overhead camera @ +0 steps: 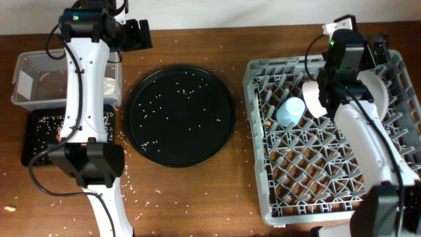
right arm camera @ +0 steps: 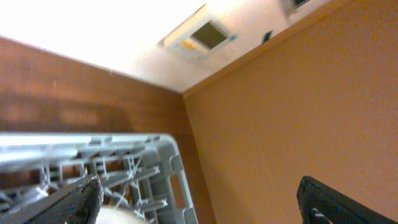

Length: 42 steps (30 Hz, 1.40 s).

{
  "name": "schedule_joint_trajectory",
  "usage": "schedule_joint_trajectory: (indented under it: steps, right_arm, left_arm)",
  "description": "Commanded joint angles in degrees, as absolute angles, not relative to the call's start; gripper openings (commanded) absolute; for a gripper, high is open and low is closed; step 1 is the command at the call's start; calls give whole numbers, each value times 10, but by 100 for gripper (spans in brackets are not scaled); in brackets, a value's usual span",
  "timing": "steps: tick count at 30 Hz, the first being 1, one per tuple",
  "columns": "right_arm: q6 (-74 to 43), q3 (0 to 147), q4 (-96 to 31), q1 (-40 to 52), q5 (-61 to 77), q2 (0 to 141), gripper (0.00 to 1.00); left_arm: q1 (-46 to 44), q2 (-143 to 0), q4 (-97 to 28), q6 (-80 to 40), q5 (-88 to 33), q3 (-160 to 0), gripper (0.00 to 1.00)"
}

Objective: Sort waste into correct bins and load items into the dishwasher rack

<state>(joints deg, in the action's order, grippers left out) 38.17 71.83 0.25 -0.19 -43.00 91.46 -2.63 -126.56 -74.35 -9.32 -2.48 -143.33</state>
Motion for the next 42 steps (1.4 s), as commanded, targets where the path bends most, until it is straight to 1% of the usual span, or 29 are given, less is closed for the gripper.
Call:
schedule_joint_trajectory:
  steps: [1, 3, 5, 6, 9, 10, 11, 12, 13, 15, 16, 17, 19, 20, 22, 25, 27, 29, 30, 31, 32, 42]
  right_arm:
    - [253, 728, 1, 45, -437, 774, 99]
    - [163, 728, -34, 135, -437, 671, 98]
    - [163, 728, -54, 203, -447, 632, 98]
    - [177, 728, -58, 219, -514, 627, 98]
    - [176, 728, -92, 224, -551, 626, 98]
    - [142, 728, -93, 233, -597, 623, 99]
    - [125, 727, -119, 247, -617, 614, 98]
    - [112, 722, -173, 254, -604, 602, 99]
    - [34, 719, -290, 254, -585, 581, 99]
    - [-23, 719, -405, 254, -529, 563, 98]
    - [-27, 718, -447, 254, -463, 557, 99]
    - [-27, 703, -457, 229, -345, 521, 98]
    - [-27, 625, -411, 143, -178, 431, 98]
    - [-27, 567, -371, 109, -144, 377, 98]
    - [-27, 417, -262, 61, -120, 261, 98]
    - [-26, 214, -147, 23, -89, 119, 99]
    - [-26, 102, -73, 10, -71, 52, 98]
    - [-26, 44, -7, 0, -76, 23, 99]
    - [-26, 19, 7, -1, -80, 4, 99]
    - [-27, 3, -15, -1, -68, 2, 98]
    - [-26, 3, -44, -1, -51, 2, 98]
    - [-26, 3, -41, -1, -49, 3, 99]
  left_arm:
    - [-23, -1268, -744, -98, -19, -1433, 99]
    - [-23, -1268, -744, -98, -19, -1433, 99]
    - [-23, -1268, -744, -98, -19, -1433, 99]
    - [-23, -1268, -744, -98, -19, -1433, 99]
    - [-23, -1268, -744, -98, -19, -1433, 99]
    - [-23, -1268, -744, -98, -19, -1433, 99]
    - [-24, -1268, -744, -98, -19, -1433, 99]
    - [-24, -1268, -744, -98, -19, -1433, 99]
    - [-24, -1268, -744, -98, -19, -1433, 99]
    - [-24, -1268, -744, -98, -19, -1433, 99]
    - [-24, -1268, -744, -98, -19, -1433, 99]
    - [-24, -1268, -744, -98, -19, -1433, 99]
    - [-24, -1268, -744, -98, -19, -1433, 99]
    - [-24, -1268, -744, -98, -19, -1433, 99]
    - [-24, -1268, -744, -98, -19, -1433, 99]
    - [-24, -1268, -744, -98, -19, -1433, 99]
    - [-24, -1268, -744, -98, -19, -1433, 99]
    - [-24, -1268, -744, -98, -19, -1433, 99]
    - [-24, -1268, -744, -98, -19, -1433, 99]
    - [-24, -1268, -744, -98, -19, -1433, 99]
    - [-24, -1268, -744, -98, -19, -1433, 99]
    - [-24, -1268, -744, -98, -19, -1433, 99]
